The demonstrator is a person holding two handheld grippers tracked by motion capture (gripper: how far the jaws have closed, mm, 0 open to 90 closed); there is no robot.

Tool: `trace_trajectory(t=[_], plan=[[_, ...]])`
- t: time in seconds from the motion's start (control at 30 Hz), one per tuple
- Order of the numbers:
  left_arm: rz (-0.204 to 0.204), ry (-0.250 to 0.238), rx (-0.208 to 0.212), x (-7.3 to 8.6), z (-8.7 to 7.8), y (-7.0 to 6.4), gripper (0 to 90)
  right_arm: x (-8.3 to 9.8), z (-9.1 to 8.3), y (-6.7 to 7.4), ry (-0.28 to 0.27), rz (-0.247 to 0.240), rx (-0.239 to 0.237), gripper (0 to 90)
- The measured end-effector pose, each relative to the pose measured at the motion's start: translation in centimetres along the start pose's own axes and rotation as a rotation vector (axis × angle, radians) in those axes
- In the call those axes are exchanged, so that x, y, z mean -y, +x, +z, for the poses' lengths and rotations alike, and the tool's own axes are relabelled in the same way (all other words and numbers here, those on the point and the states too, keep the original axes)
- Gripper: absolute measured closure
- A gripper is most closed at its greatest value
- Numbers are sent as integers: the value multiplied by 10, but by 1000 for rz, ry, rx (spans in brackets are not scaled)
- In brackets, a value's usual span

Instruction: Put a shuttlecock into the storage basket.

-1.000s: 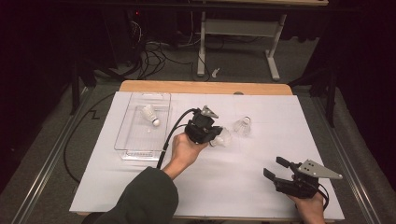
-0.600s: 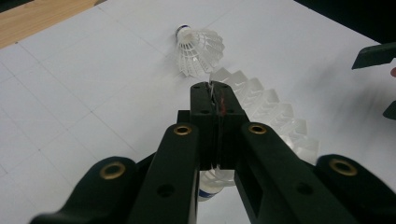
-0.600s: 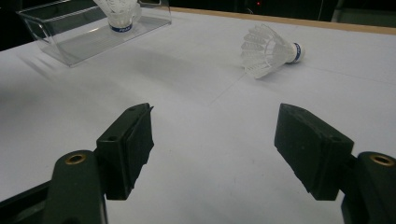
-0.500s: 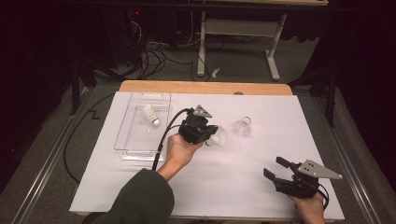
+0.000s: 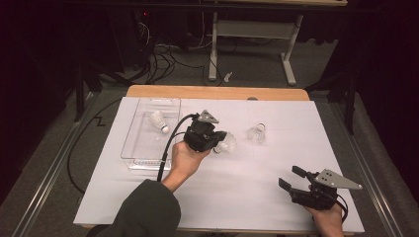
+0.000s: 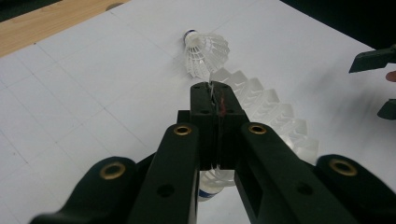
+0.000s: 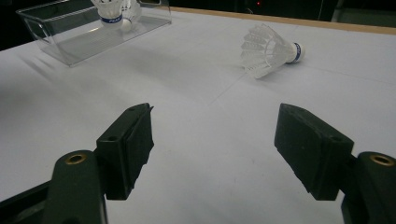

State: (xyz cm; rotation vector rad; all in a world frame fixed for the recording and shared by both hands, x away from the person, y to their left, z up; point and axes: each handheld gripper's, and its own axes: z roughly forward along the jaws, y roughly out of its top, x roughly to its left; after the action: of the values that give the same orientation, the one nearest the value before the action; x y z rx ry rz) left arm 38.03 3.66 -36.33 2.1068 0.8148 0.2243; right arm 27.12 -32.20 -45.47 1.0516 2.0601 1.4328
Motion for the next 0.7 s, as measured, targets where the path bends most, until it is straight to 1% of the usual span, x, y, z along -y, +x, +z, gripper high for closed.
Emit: trace_trajectory(t=[0.2,0.63,0.7], plan=[[-2,-2,-7,1,-3,3,889,0,0,0,-1,0,1,284],[-20,-15,-26,3,-14,11,889,0,0,0,-1,0,2,284],[-15,-14,-31,3,-15,12,889,0,0,0,1,0,1,283]])
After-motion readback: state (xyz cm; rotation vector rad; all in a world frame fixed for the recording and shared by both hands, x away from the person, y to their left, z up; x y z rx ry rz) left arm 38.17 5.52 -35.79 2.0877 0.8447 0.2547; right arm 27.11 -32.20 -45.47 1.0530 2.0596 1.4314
